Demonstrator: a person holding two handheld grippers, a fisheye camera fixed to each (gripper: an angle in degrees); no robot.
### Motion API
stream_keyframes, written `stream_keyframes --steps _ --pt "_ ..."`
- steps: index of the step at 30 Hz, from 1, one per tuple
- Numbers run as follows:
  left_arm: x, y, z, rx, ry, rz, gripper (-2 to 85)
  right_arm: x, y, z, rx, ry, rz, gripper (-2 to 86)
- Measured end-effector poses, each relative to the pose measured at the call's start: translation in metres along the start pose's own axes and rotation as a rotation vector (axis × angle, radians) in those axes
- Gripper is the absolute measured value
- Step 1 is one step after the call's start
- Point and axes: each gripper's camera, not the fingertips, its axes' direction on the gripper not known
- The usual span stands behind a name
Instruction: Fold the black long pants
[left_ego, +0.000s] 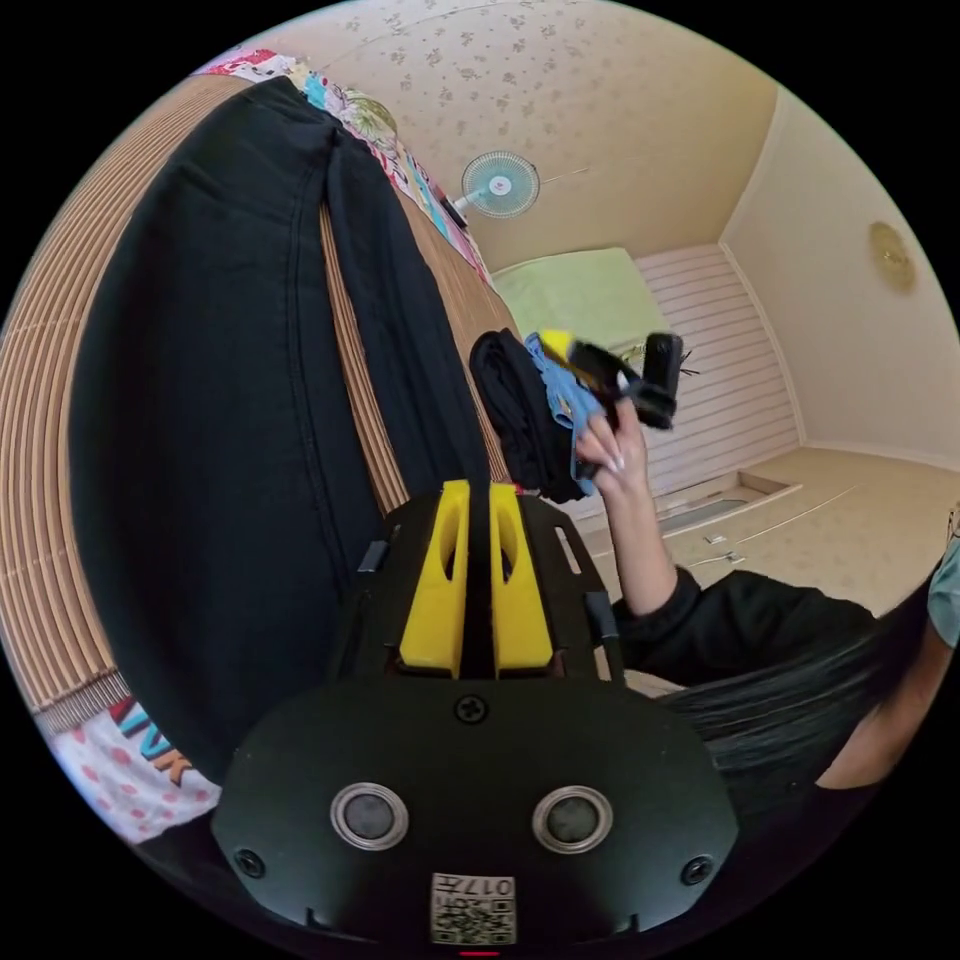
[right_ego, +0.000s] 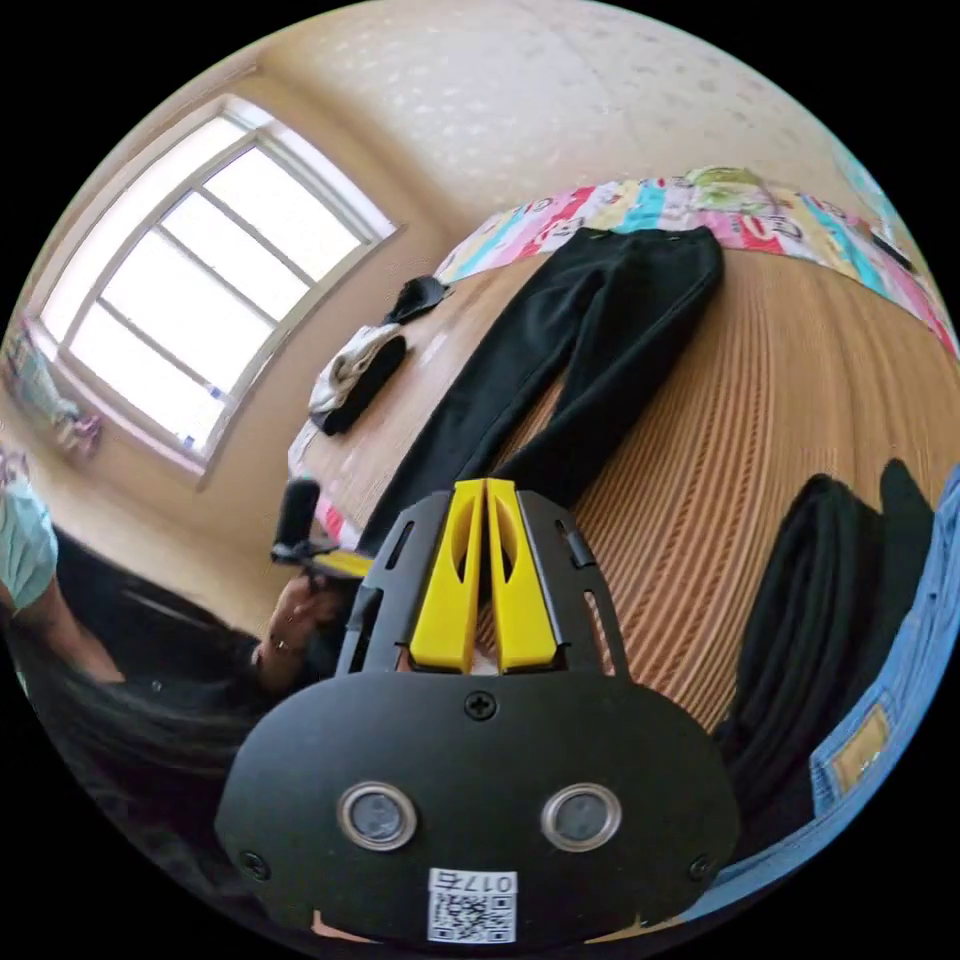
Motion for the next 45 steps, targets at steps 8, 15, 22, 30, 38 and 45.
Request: stream_keyframes --steps 8,15,22,30,38,45 --pt "0.019 0.002 -0.001 -0.055 -0.022 0.049 3.9 0.14 -0.178 0.075 0.152 0.143 0.328 13.0" --pt "0.02 -0.007 0.007 -0.124 0.123 0.062 3.6 0.194 -0.247 0.131 0.136 0.19 0.465 12.4" --pt "0.037 -0.013 0.001 -0.202 0.15 0.114 3.1 0.15 -0.295 0.163 0.053 0.377 0.246 3.9" --pt "0.061 -0.006 -0.07 -0.24 0.129 0.193 2.1 -0.061 -0.357 0.221 0.171 0.559 -0.223 2.3" --pt "0.035 0.01 -0.114 -0.359 0.015 0.048 4.0 -0.083 -0.368 0.272 0.088 0.001 -0.158 2.4" --pt "0.034 0.0 -0.148 -0.234 0.114 -0.042 6.3 -0.077 -0.252 0.23 -0.061 -0.088 -0.183 4.5"
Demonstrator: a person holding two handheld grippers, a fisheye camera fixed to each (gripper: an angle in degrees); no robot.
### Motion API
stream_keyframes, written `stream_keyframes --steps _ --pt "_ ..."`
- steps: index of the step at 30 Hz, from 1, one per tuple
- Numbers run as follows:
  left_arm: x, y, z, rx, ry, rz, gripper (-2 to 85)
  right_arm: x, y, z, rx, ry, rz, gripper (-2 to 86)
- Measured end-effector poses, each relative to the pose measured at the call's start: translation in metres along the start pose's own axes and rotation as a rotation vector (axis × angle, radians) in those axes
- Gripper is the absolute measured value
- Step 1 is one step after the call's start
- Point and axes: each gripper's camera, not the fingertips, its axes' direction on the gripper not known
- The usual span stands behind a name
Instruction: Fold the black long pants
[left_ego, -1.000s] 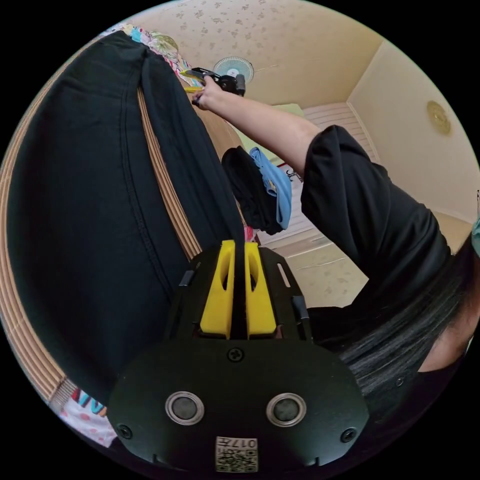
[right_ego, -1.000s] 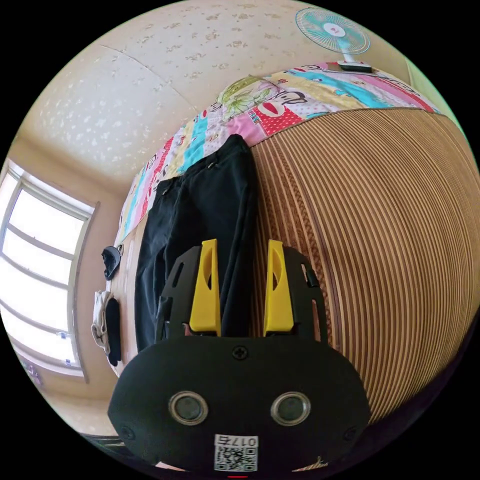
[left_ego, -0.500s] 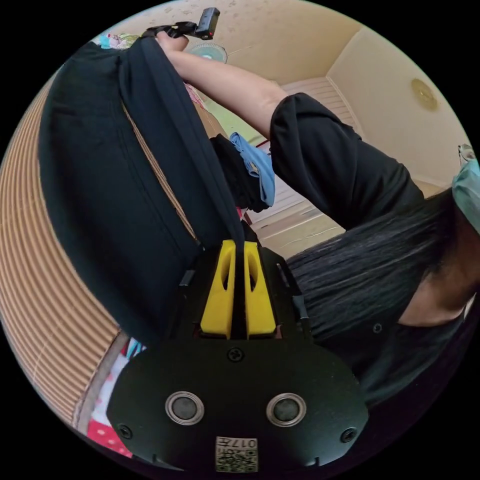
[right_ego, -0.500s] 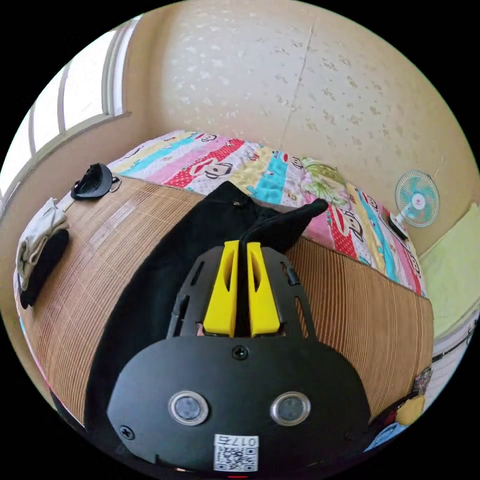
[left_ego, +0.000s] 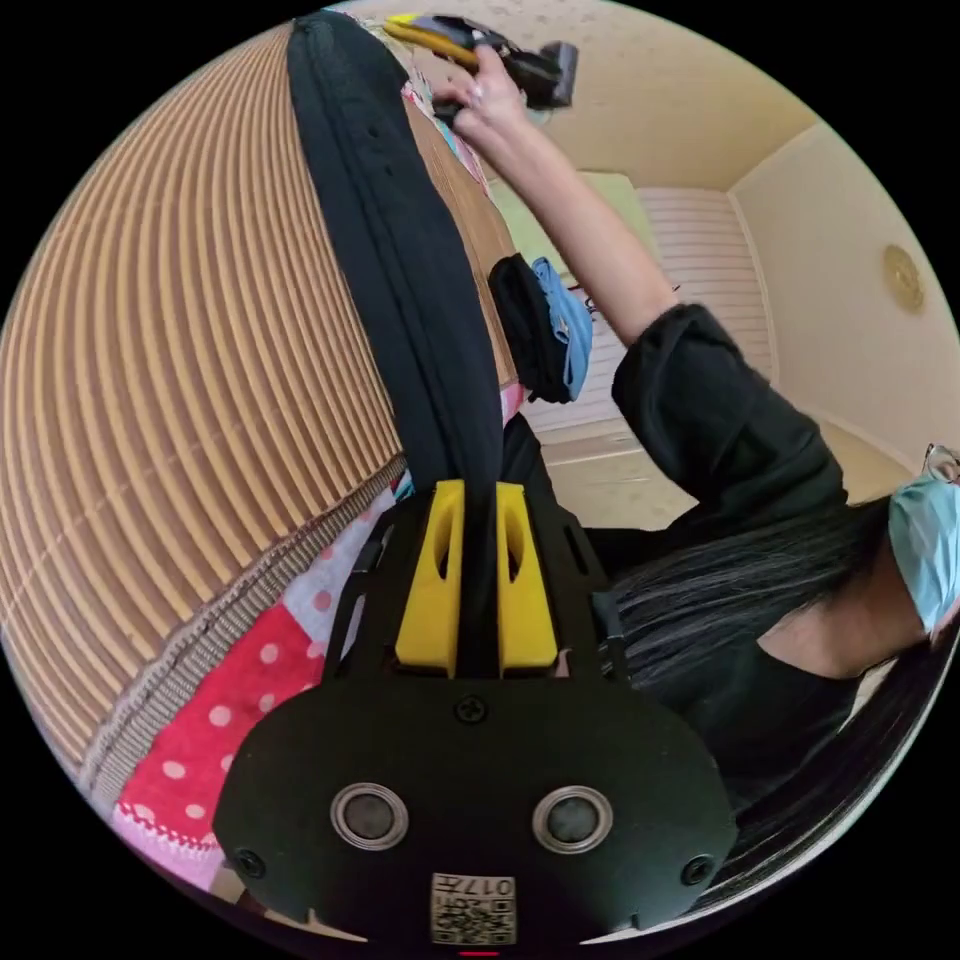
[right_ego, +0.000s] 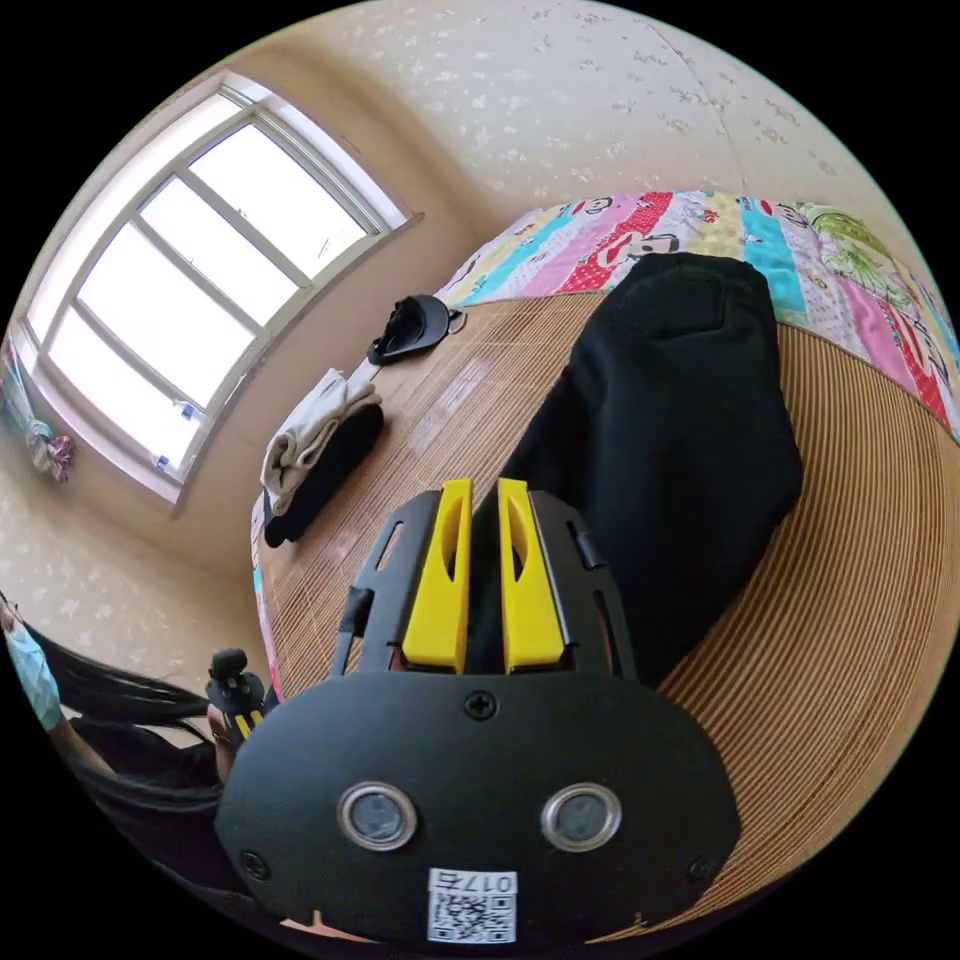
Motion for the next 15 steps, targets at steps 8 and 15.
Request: stream_keyframes --steps 8,15 --pt "0.008 0.007 -0.054 0.607 -0.001 -0.077 13.5 -0.049 0.208 -0.062 -0.016 0.109 0.057 10.7" --pt "0.02 -0.035 -0.019 0.597 -0.018 -0.058 11.2 -0.099 0.325 -0.066 0.068 0.047 0.205 9.9"
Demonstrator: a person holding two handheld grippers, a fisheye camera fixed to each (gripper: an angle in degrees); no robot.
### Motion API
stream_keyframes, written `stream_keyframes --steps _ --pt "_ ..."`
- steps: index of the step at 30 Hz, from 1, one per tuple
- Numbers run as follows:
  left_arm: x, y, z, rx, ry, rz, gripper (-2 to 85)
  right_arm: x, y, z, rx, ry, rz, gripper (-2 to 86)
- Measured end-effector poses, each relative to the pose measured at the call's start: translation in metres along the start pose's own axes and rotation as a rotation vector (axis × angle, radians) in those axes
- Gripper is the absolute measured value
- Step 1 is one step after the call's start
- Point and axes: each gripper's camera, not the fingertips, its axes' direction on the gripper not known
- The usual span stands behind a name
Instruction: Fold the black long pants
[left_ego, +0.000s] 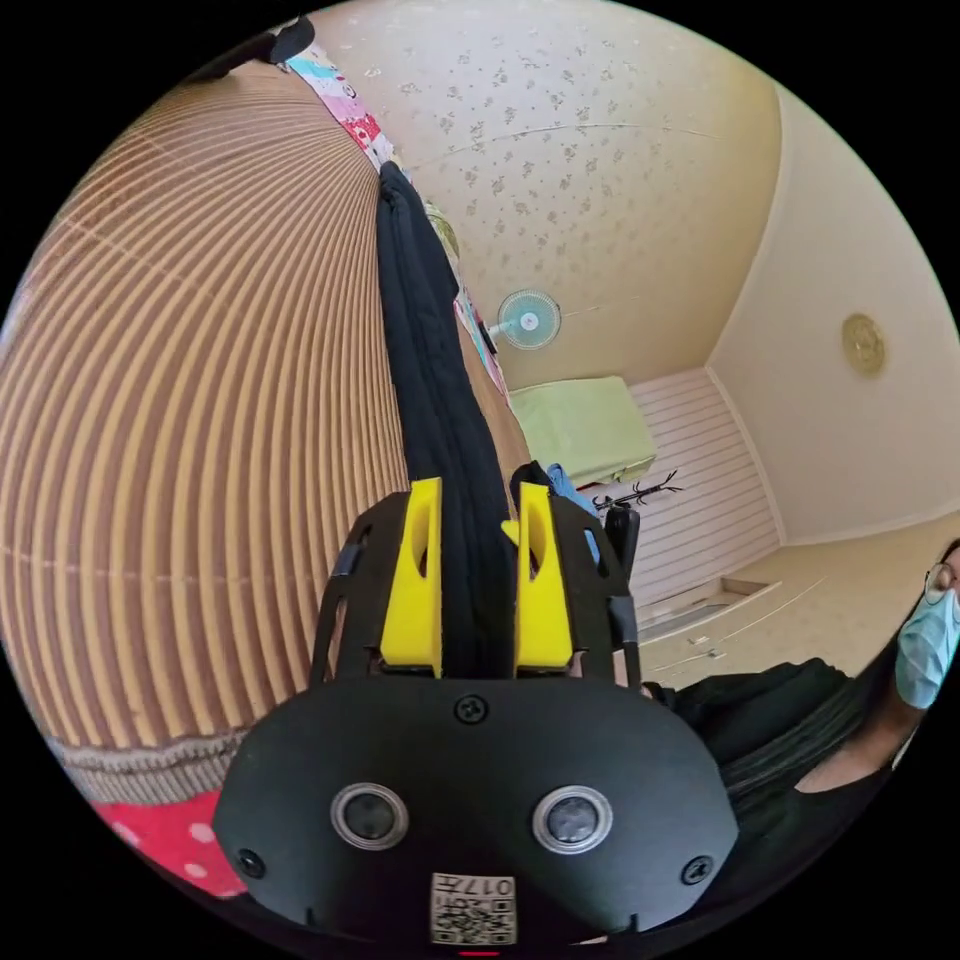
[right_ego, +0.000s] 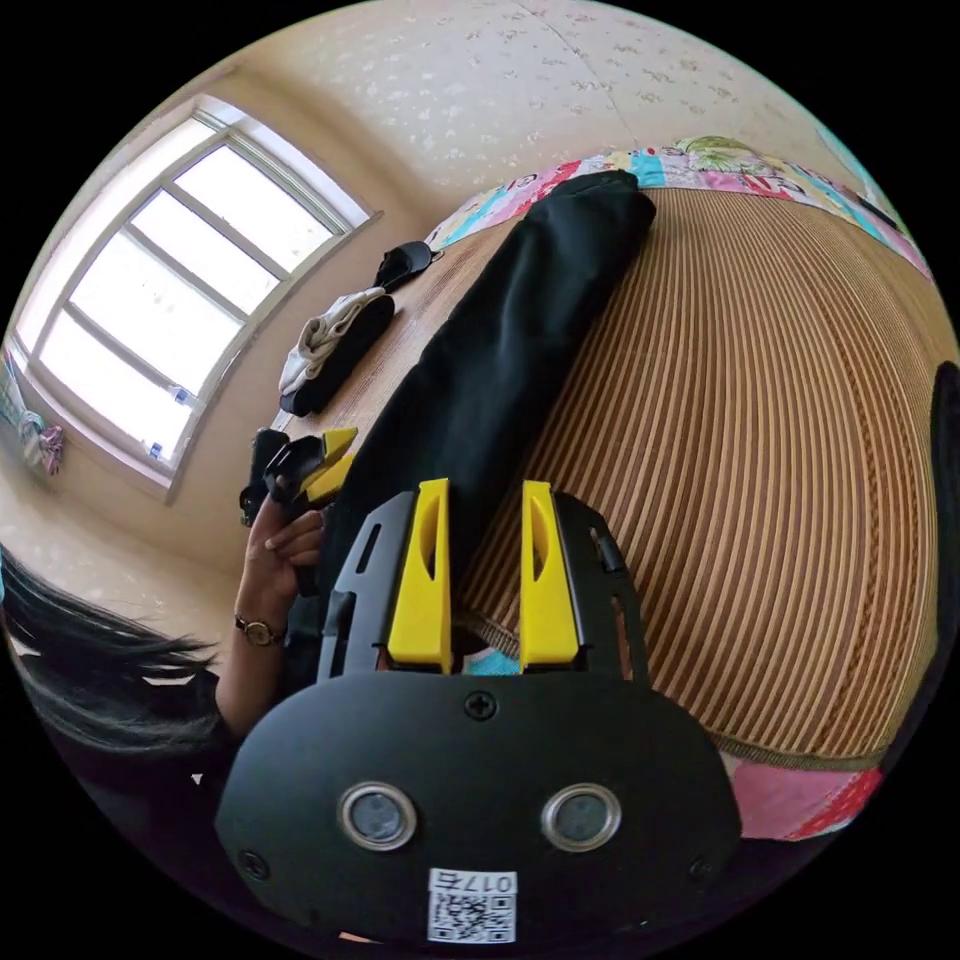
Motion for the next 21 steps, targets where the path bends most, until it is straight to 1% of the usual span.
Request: stream_keyframes --steps 4,6,7,9,11,14,17,21 --pt "0.003 0.004 -0.001 0.051 0.049 -0.052 9.8 -0.015 0.037 -0.01 0.076 -0.01 0.033 7.3" --pt "0.004 0.006 -0.005 0.053 0.05 -0.096 5.9 -0.021 0.053 -0.023 0.122 -0.041 0.022 4.9" --pt "0.003 0.007 -0.006 0.05 0.073 -0.115 5.6 -0.022 0.056 -0.028 0.128 -0.048 0.012 4.4" --pt "0.003 0.011 -0.005 0.017 0.182 -0.171 5.1 -0.026 0.068 -0.049 0.155 -0.083 -0.034 3.1" --pt "0.007 0.016 -0.001 -0.003 0.225 -0.201 5.0 -0.028 0.08 -0.062 0.182 -0.09 -0.054 2.6" --pt "0.011 0.027 0.0 -0.002 0.236 -0.248 5.0 -0.024 0.093 -0.073 0.157 -0.083 -0.059 2.1" --pt "0.014 0.035 -0.003 0.003 0.263 -0.281 5.0 -0.016 0.102 -0.086 0.141 -0.133 -0.037 2.2" --pt "0.017 0.042 -0.004 -0.013 0.236 -0.302 5.0 -0.011 0.115 -0.1 0.121 -0.102 -0.023 3.0"
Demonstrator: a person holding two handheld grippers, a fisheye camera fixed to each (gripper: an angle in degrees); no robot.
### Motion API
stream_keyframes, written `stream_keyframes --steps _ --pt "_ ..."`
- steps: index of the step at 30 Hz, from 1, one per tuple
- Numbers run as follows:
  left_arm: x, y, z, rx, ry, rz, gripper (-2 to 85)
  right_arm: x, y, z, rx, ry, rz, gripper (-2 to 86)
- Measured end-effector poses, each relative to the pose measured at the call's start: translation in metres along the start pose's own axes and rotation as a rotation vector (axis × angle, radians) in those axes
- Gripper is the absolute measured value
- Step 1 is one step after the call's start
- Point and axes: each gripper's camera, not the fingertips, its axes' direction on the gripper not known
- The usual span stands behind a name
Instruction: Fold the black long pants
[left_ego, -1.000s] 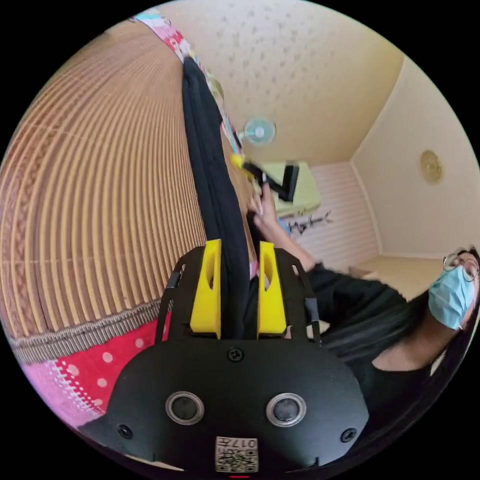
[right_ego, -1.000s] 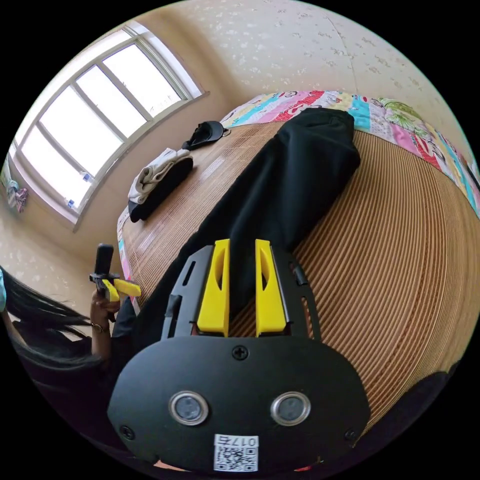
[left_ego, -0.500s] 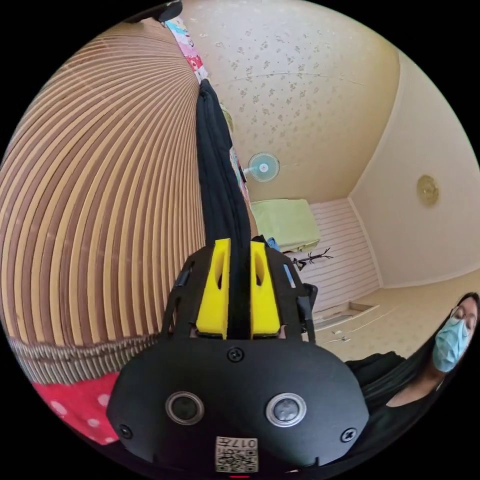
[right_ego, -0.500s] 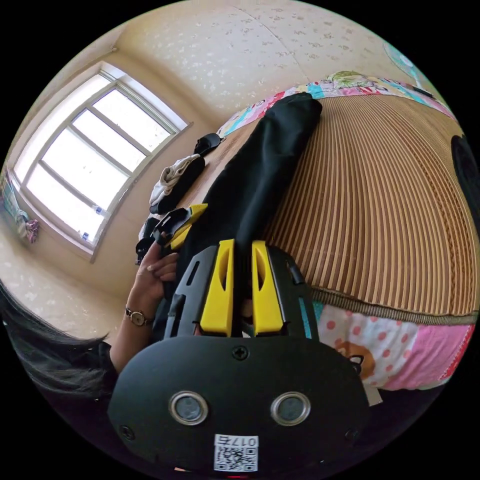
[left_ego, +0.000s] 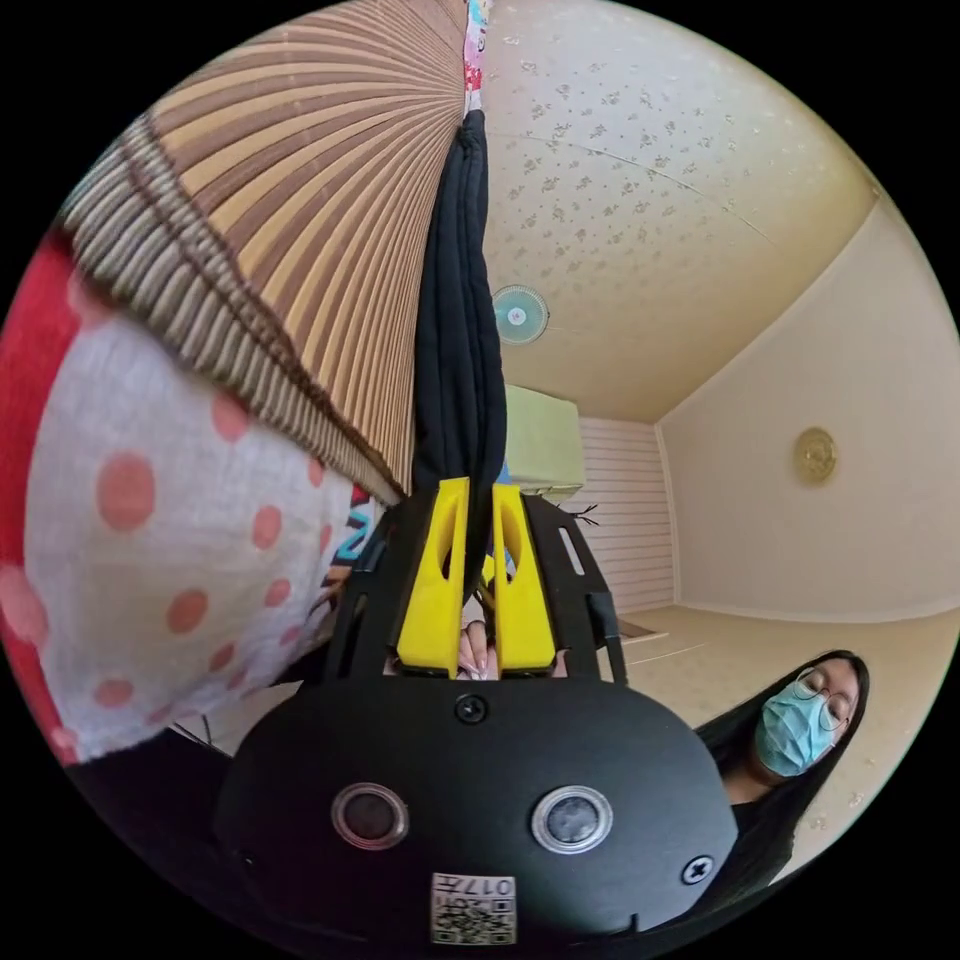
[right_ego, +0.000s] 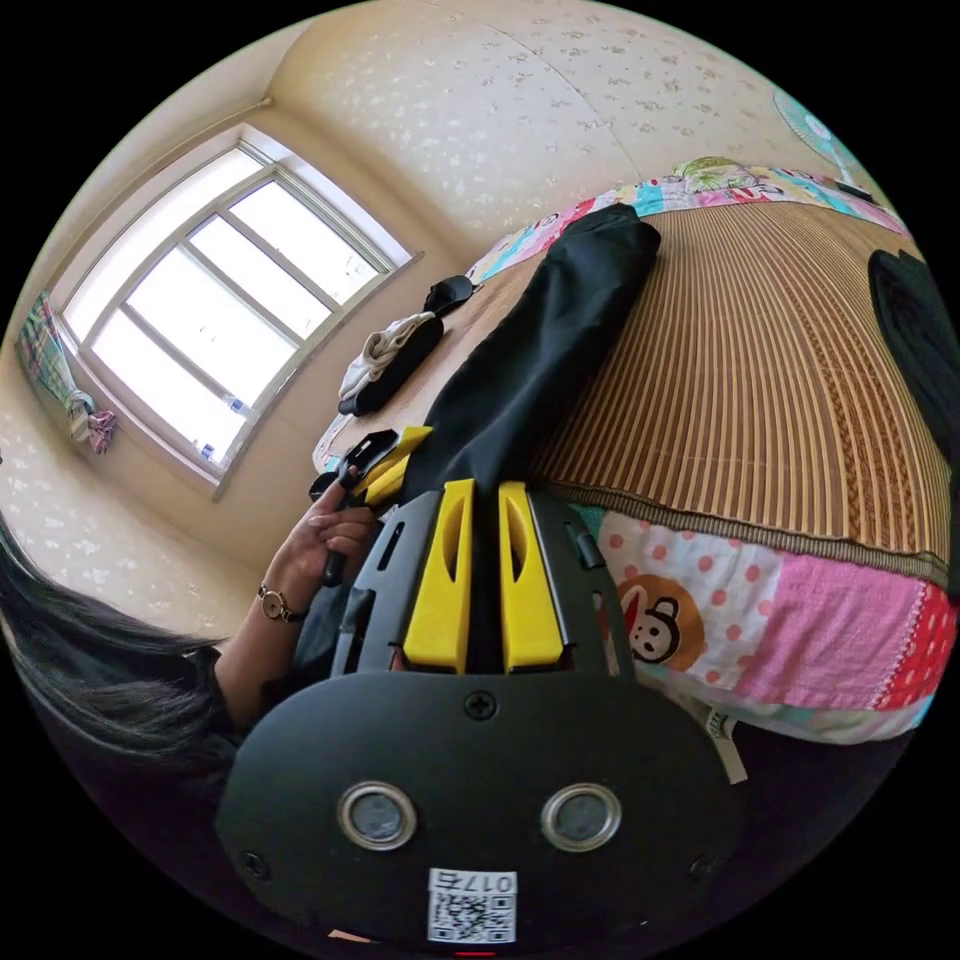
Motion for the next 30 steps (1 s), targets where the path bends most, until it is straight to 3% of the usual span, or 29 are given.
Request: stream_keyframes --steps 8,12,18,30 --pt "0.009 0.018 -0.022 0.066 0.002 0.044 4.3 0.01 0.019 -0.019 -0.006 -0.054 0.065 7.5" --pt "0.016 0.029 -0.026 0.079 0.095 0.067 3.2 0.004 0.028 -0.021 -0.005 -0.042 0.043 8.1" --pt "0.024 0.039 -0.007 0.069 -0.096 0.104 6.8 -0.003 0.032 -0.027 0.004 -0.039 0.029 8.0" --pt "0.022 0.051 0.015 0.087 -0.161 0.117 10.4 -0.018 0.035 -0.036 -0.009 -0.049 0.009 8.7"
